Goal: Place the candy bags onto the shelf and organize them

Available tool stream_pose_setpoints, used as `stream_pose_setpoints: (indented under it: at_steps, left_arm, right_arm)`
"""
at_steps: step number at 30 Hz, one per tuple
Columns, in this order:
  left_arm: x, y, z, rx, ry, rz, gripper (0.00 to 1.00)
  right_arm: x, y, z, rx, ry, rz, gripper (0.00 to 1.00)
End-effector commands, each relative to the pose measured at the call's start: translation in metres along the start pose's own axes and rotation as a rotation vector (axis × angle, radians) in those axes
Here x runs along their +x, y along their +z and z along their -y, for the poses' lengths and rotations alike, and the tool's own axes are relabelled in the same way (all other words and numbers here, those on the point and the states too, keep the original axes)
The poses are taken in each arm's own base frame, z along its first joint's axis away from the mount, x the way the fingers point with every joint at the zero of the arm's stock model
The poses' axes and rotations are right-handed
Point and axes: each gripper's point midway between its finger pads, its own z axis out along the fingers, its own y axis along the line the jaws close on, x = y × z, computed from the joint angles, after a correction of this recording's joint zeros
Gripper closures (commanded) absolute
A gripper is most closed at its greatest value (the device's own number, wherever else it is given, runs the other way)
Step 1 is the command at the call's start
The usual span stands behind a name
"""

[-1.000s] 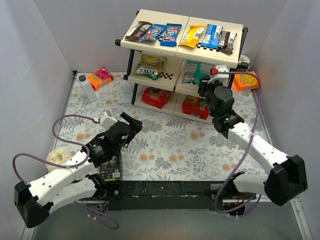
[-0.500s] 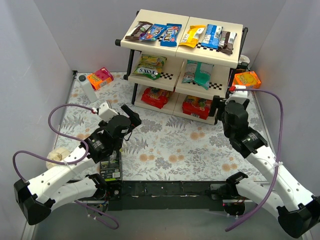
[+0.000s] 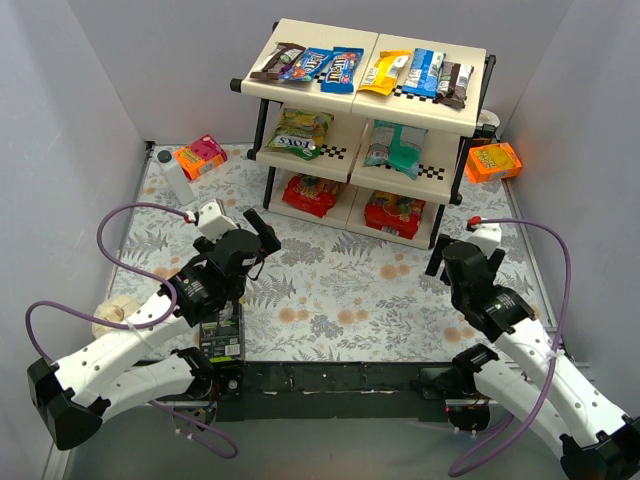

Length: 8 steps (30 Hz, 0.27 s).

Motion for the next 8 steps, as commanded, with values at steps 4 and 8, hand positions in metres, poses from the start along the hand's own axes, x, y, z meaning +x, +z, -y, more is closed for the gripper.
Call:
stream_pose_setpoints:
  at_steps: [4, 8]
  left_arm:
    - [-0.0221, -0.0035, 0.0028, -0.006, -0.039, 0.068, 0.02]
    - [-0.0257, -0.0045, 0.0007, -0.01, -0.038, 0.084, 0.02]
  right_arm:
    - [0.0028, 0.0, 0.0072, 0.049, 0.093, 0.009, 0.07]
    - [0.0035, 0.0011, 0.0095, 0.064, 0.089, 0.011, 0.07]
